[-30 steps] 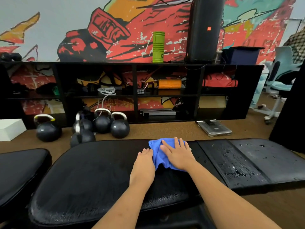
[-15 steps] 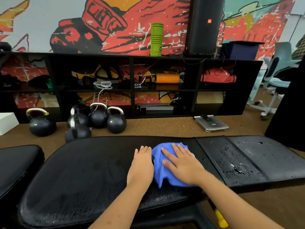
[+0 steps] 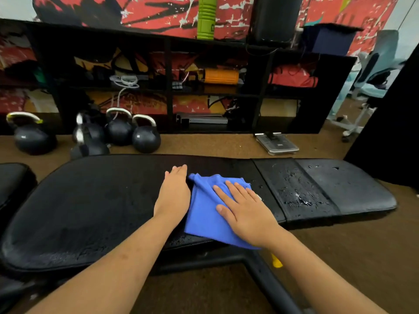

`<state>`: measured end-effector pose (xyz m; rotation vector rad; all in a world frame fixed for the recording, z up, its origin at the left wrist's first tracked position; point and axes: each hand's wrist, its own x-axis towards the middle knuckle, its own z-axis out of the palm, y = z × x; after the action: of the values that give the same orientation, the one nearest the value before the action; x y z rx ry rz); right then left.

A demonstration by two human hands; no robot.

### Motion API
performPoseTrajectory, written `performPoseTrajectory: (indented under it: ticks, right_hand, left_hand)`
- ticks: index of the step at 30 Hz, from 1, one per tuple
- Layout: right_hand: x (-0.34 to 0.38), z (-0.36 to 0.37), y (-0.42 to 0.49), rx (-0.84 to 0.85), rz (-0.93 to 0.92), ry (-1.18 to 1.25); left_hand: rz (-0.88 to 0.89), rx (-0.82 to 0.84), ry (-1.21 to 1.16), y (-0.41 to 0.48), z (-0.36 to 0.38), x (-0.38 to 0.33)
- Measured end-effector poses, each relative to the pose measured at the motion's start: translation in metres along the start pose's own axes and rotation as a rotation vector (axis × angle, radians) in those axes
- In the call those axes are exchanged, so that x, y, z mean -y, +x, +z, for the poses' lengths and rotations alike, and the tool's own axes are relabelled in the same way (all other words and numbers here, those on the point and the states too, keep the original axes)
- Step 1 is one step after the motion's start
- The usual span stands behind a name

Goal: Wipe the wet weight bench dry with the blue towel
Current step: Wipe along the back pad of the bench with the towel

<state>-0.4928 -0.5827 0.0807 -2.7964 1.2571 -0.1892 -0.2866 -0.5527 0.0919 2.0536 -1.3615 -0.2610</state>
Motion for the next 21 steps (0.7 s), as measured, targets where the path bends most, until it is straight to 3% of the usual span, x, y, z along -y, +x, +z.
performPoseTrajectory:
  ticks: [7, 12, 21]
  right_hand:
    - [-0.069, -0.007, 0.065, 0.053, 0.040, -0.017]
    - [-0.078, -0.007, 0.121, 0.105, 0.106, 0.021]
    - [-0.048, -0.019, -0.014, 0.133, -0.083, 0.004]
  left_hand:
    - [0.008, -0.022, 0.052, 0.001, 0.003, 0.001]
    - [0.049, -0.033, 0.116, 0.003, 0.002, -0.001]
    - [0.071, -0.033, 0.158, 0.009, 0.009, 0.005]
